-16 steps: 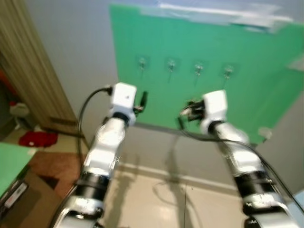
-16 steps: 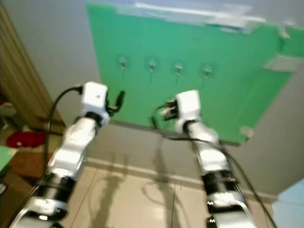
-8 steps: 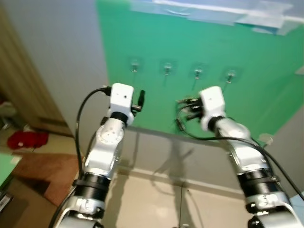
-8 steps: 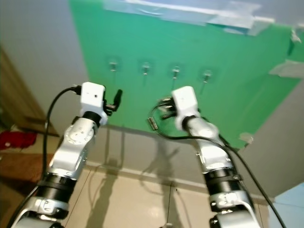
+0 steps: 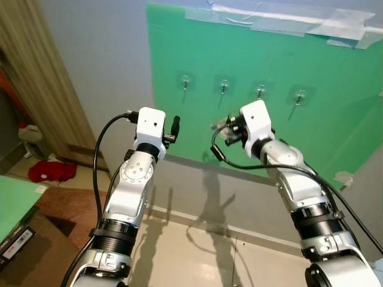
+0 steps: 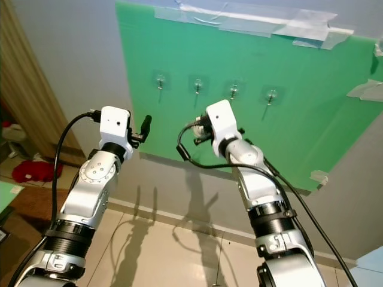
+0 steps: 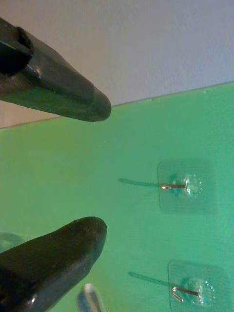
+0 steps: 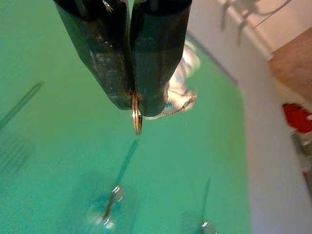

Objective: Hang keys on a hook

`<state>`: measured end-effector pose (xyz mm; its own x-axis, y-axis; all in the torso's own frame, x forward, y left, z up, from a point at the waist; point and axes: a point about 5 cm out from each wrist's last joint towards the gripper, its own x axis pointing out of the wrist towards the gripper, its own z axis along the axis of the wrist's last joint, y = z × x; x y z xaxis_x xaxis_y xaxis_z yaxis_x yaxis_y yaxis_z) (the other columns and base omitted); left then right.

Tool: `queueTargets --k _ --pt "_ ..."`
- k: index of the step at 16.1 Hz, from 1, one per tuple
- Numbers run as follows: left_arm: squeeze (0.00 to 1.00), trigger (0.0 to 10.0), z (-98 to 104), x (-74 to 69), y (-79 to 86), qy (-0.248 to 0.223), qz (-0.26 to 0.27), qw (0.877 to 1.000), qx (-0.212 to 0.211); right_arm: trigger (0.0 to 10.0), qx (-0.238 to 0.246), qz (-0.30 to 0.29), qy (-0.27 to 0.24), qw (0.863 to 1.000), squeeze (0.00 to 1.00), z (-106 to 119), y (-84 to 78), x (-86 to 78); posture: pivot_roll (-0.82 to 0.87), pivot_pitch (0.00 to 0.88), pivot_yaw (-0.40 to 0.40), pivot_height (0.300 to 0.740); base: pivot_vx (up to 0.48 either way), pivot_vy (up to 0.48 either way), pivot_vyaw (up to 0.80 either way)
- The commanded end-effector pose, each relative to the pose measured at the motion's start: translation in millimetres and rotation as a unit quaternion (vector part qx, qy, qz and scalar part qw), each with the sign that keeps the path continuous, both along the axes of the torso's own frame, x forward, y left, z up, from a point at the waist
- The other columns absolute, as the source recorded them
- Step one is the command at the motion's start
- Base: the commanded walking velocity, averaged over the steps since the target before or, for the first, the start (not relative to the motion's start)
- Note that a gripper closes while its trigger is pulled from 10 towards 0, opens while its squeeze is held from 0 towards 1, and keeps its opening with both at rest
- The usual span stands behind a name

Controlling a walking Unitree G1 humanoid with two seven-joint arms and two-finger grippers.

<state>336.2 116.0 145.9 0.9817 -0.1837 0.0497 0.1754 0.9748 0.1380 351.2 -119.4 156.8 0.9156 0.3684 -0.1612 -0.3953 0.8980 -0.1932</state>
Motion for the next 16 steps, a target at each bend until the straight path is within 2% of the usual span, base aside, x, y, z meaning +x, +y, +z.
queueTargets --k 1,5,9,16 --pt "0.00 10.0 7.5 1.6 -1.6 -0.014 -0.001 1.000 0.002 0.0 -0.003 -0.002 -0.021 1.000 0.00 10.5 0.9 5.3 -0.04 0.000 0.008 0.740 0.000 0.000 0.00" --pt "0.00 10.0 8.0 2.1 -2.9 -0.014 -0.004 1.000 0.003 0.0 -0.003 0.026 -0.028 0.999 0.00 20.7 13.4 9.2 -0.04 0.000 0.010 0.740 0.000 0.000 0.00" --pt "0.00 10.0 8.2 2.9 -5.3 -0.015 -0.005 1.000 0.002 0.0 0.033 0.041 -0.015 0.998 0.00 29.0 26.6 19.6 -0.04 0.000 0.005 0.740 0.000 0.000 0.00" --pt "0.00 10.0 8.8 2.7 -5.1 -0.016 -0.003 1.000 0.002 0.0 0.065 0.010 -0.015 0.998 0.00 30.8 22.2 29.4 -0.04 0.000 0.002 0.740 0.000 0.000 0.00"
